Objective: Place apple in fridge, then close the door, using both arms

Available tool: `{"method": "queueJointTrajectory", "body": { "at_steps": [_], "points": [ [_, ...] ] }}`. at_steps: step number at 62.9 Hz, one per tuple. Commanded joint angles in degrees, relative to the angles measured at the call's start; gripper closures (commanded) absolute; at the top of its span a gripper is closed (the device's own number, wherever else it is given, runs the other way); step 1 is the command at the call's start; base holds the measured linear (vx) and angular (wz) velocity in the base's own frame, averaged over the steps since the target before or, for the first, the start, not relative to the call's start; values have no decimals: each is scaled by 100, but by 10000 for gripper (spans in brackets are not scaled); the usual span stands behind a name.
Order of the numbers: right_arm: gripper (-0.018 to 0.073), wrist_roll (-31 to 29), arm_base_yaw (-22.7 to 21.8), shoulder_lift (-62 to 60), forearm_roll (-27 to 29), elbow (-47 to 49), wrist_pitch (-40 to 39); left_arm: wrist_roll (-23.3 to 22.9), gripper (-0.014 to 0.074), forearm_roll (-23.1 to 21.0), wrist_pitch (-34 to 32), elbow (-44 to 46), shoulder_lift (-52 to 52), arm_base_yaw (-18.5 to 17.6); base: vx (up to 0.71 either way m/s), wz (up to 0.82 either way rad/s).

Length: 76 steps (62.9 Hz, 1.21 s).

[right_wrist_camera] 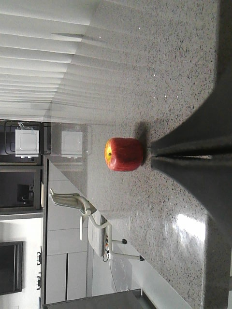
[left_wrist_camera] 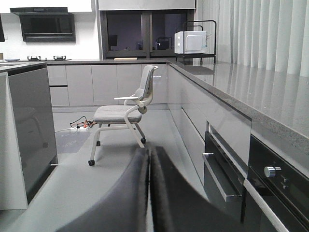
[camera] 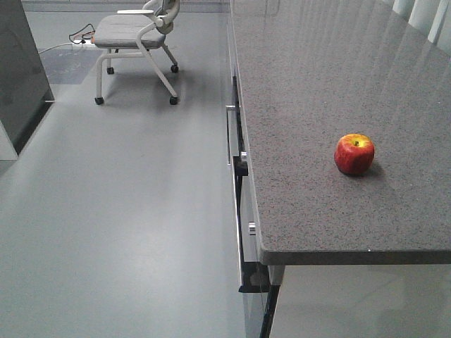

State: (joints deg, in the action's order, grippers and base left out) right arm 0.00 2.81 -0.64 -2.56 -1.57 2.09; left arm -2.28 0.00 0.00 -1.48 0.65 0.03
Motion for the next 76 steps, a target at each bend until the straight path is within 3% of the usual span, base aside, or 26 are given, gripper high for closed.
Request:
{"method": "queueJointTrajectory", "body": {
  "at_steps": [1,33,48,63,76],
  "points": [
    [563,0,7,-93,-16,-78,-426,-68,603,0,-441,-121,77,15,0,0],
    [563,0,7,-93,-24,45,-553,-68,603,0,-441,-121,77,15,0,0],
    [563,0,7,380,-24,1355,183,-68,603,0,-441,-121,77,15,0,0],
    [563,0,7,1979,-24,3013,1620,-68,603,0,-441,-121,77,15,0,0],
    [563,0,7,3262,-3,3781,2086,-68,603,0,-441,-121,77,15,0,0]
  ]
}}
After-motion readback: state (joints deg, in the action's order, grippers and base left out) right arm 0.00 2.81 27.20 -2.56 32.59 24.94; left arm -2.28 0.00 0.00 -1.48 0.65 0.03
